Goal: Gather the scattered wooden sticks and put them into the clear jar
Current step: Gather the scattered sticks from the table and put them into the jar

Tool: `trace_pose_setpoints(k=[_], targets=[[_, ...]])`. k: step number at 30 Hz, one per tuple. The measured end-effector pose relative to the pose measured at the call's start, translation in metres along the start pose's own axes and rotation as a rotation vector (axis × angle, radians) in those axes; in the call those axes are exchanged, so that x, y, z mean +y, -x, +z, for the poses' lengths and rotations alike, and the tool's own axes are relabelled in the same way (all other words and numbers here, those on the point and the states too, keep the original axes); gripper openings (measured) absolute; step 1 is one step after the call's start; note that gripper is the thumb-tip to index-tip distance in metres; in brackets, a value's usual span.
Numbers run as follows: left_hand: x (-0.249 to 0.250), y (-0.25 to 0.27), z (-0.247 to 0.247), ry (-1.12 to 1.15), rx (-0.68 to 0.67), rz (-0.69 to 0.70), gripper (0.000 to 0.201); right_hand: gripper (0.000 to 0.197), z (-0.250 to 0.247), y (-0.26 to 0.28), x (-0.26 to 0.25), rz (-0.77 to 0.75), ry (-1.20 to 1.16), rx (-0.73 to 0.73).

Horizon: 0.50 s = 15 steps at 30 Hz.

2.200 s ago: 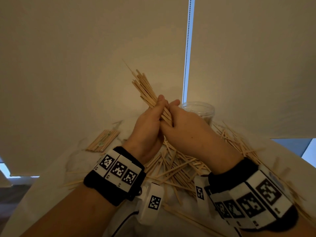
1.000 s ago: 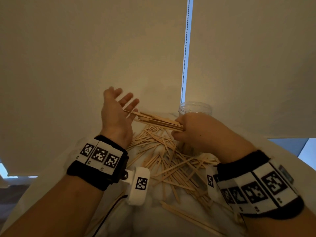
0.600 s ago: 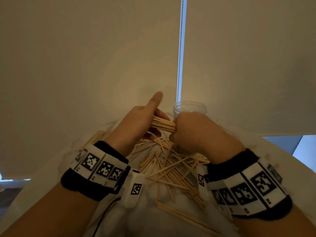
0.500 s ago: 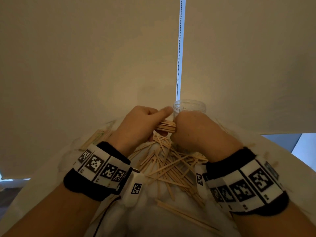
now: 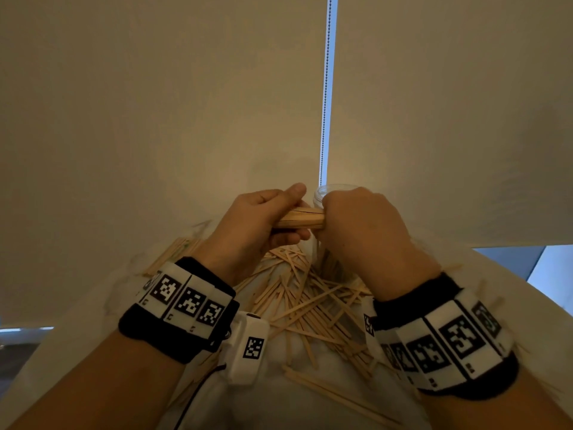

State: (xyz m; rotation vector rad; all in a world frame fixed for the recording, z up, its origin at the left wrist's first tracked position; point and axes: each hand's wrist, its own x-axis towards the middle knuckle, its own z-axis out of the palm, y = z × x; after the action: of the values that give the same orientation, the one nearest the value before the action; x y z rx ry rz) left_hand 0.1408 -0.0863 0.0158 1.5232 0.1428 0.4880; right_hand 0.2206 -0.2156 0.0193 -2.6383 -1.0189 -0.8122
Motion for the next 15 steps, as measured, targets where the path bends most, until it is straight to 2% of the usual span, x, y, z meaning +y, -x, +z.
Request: trace_pose_setpoints(k=[3, 6, 8, 12, 15], targets=[[0.003, 0.001, -0.002, 0.016, -0.005, -0.001, 0.033, 0.012, 0.000, 0.000, -0.002, -0.016, -0.098, -0.036], [0.003, -0.002, -0.008, 0.081, 0.107, 0.032, 0.029, 0.034, -0.007, 0.004, -0.004, 0.037, -0.116, -0.020], [0.003, -0.004, -0.008, 0.150, 0.147, 0.029, 0.026, 0.040, -0.013, 0.005, 0.002, 0.098, -0.110, -0.006], [0.000, -0.002, -0.002, 0.221, 0.108, -0.024, 0.027, 0.022, -0.013, -0.001, 0.007, 0.112, -0.283, -0.009], [-0.001, -0.002, -0.001, 0.222, 0.051, -0.046, 0.031, 0.023, -0.014, -0.002, 0.004, 0.119, -0.330, 0.018]])
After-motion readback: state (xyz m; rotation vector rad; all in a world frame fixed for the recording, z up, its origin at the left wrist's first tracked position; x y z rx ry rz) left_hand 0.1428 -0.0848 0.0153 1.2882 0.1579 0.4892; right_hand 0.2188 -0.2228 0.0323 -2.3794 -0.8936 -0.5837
